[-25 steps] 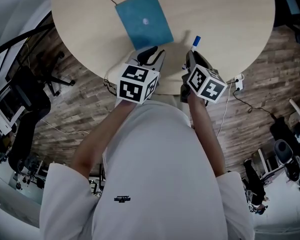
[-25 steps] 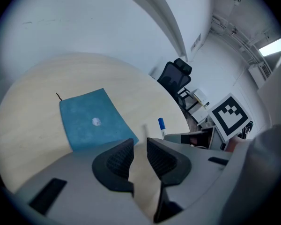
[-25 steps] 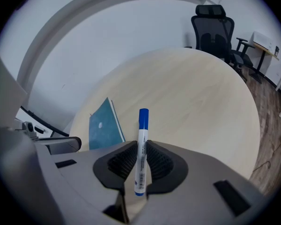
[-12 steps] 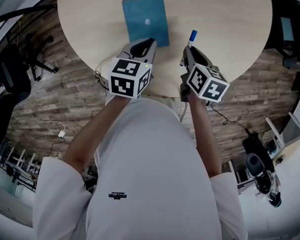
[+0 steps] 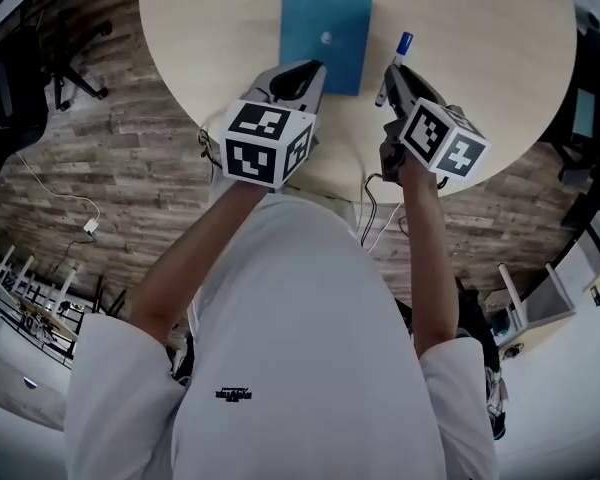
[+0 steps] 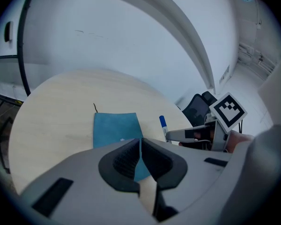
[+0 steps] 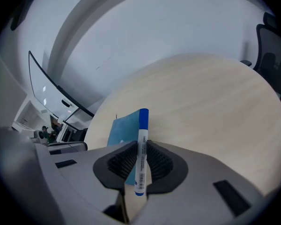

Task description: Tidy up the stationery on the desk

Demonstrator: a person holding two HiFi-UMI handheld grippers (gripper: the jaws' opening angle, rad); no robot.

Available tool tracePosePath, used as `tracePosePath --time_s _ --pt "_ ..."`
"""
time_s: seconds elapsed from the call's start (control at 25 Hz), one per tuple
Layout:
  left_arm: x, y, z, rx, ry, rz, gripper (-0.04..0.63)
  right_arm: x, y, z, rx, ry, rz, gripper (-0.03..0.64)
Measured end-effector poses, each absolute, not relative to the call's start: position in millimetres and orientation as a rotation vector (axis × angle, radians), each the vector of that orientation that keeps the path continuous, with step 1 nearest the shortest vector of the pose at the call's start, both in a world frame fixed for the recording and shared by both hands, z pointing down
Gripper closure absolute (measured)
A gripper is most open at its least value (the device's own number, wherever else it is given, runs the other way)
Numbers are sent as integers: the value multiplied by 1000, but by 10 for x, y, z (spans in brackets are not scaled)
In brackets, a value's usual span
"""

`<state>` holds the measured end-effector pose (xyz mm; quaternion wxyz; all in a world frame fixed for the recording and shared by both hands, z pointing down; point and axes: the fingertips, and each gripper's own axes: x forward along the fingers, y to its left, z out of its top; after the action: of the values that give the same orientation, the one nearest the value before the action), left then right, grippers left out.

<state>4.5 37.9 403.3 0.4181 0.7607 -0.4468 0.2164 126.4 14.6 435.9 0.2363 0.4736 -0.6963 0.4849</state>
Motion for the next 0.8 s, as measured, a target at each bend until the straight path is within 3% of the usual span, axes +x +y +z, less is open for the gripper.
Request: tracePosePath --time_s 0.8 --pt "-164 402 4381 1795 -1226 496 565 957 -258 5048 1077 -1896 1455 529"
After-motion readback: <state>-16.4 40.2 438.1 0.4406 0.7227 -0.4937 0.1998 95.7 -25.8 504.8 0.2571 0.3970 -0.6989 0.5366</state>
